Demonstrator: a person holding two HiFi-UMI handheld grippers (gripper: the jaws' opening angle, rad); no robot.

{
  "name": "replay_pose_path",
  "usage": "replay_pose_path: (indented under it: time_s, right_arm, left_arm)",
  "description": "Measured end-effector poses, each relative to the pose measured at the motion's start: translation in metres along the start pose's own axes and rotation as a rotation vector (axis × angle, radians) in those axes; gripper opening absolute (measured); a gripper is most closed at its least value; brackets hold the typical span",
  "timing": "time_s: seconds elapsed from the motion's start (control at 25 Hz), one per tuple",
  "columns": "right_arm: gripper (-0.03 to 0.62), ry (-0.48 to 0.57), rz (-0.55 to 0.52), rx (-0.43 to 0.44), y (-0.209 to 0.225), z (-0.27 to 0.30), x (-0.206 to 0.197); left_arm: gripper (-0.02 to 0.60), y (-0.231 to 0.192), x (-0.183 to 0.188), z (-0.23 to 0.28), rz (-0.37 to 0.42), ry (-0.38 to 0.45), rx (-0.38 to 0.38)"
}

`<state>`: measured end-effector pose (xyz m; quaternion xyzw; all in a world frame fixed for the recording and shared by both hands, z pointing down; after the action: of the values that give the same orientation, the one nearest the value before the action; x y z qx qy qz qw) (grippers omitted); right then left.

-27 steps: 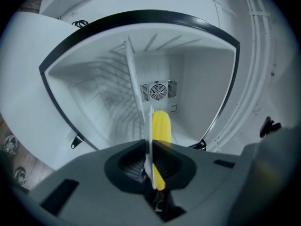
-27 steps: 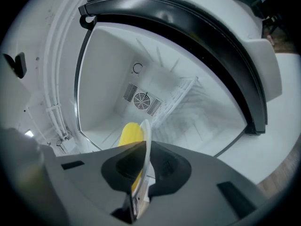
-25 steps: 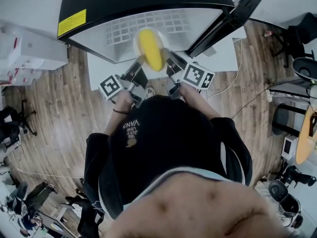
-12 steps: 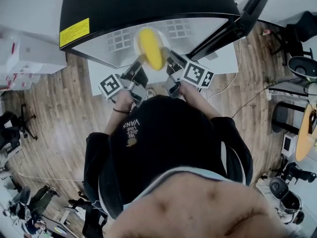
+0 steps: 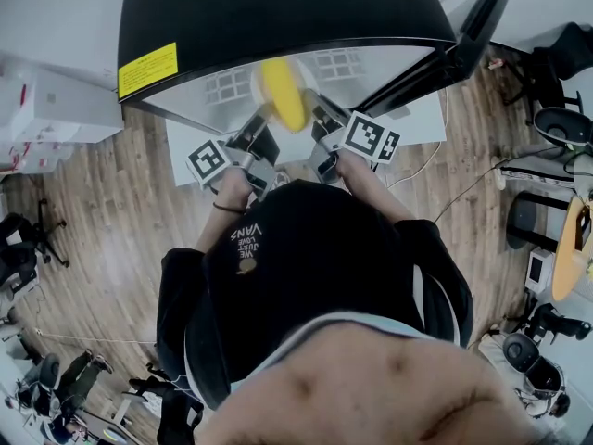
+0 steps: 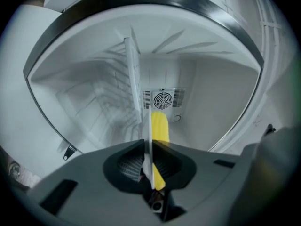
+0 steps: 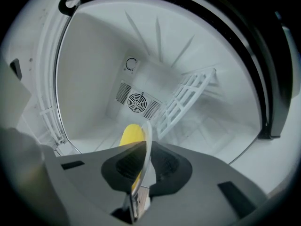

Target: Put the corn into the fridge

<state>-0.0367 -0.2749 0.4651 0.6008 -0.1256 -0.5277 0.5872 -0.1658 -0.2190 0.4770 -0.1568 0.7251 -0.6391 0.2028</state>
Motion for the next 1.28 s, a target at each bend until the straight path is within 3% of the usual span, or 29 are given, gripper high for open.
replay_pose_path:
  time_s: [0.6, 0.84, 1.28]
  right_arm:
    - [0.035, 0.033, -0.026, -0.02, -0.001, 0.008, 0.008]
    - [0.095, 0.066, -0.014, -0.027, 0.002, 0.008, 0.013]
    - [0.129, 0.103, -0.03, -0.031, 0.004, -0.007, 0.021]
  left_arm:
    - [0.035, 0.0, 0.004, 0.008, -0.057, 0.047, -0.015]
    - [0.038, 0.001, 0.006, 0.01, -0.077, 0.07, -0.014]
    - [0.038, -0.002, 0.01, 0.016, -0.083, 0.123, -0.005]
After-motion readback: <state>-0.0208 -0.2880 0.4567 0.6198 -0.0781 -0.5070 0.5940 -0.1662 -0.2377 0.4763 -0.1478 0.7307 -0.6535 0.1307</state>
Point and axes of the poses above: the fingertips, and each gripper's own axes: z forward along the fingers, y to its right, x out of its top, the point moved 4 cm from there along -z, backward along the fingers, and after that the axes turned 4 degrees about -x, right-handed, at the moved point
